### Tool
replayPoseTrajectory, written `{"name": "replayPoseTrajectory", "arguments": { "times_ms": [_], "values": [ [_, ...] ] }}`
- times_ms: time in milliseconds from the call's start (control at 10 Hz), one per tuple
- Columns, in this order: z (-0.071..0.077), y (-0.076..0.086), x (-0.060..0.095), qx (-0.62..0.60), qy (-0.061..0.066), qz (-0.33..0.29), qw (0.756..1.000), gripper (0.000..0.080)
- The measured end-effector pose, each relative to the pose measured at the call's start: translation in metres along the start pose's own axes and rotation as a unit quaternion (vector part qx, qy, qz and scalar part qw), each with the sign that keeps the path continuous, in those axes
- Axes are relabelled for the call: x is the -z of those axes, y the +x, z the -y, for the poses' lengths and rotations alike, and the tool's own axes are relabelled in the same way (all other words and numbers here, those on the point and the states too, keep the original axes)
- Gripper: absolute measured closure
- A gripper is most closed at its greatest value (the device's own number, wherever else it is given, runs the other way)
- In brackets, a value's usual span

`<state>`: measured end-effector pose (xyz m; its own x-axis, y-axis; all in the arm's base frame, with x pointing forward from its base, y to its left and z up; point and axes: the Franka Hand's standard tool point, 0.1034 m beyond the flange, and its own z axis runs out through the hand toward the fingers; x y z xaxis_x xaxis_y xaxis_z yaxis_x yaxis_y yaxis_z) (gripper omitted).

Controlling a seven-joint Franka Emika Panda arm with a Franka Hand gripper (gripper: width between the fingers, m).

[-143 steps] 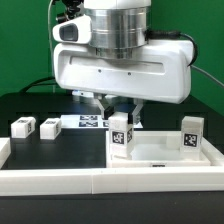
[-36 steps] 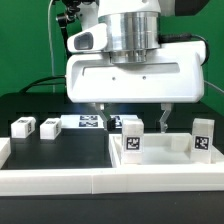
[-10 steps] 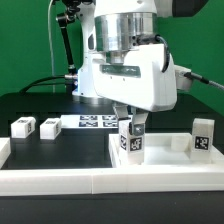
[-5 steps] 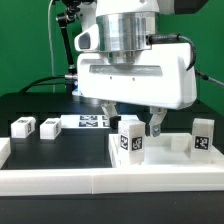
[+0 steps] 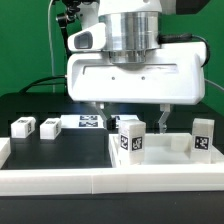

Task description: Assemble square table

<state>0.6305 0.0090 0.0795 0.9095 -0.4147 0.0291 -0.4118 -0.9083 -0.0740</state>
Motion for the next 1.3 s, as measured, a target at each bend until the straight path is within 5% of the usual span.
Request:
{"name": "replayPoseTrajectory", "arguments": {
  "times_ms": [1100,1300],
  "values": [
    [0.0009,-0.0028,-0.0048,0.331,-0.015,-0.007,0.943,0.015],
    [0.0009,-0.0029,-0.0049,0.33,-0.015,-0.007,0.944,0.0412]
  ]
}}
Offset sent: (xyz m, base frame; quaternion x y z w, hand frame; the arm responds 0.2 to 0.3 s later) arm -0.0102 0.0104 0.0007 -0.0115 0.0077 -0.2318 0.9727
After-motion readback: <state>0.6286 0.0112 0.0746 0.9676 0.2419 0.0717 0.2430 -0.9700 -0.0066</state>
